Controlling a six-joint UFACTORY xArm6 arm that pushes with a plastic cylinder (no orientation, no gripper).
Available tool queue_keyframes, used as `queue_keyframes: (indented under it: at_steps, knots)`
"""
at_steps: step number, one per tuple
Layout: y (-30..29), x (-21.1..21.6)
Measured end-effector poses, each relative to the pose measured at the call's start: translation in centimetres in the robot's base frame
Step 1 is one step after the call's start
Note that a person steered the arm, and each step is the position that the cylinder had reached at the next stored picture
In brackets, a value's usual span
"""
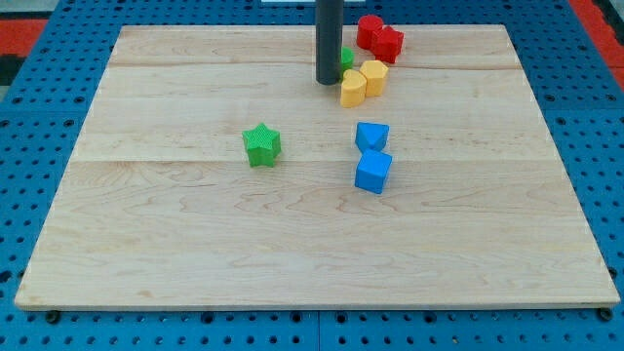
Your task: Move the green circle towards the left side of the red star and green star towards top
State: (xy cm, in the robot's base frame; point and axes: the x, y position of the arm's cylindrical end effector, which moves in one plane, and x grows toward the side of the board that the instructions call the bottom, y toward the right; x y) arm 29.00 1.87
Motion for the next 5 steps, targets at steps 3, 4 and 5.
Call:
queue_keyframes:
  at_steps: [3, 4, 5]
  knots:
    - [0.5, -1.7]
    - [-6.1, 0.6]
    - [-10.5, 4.2]
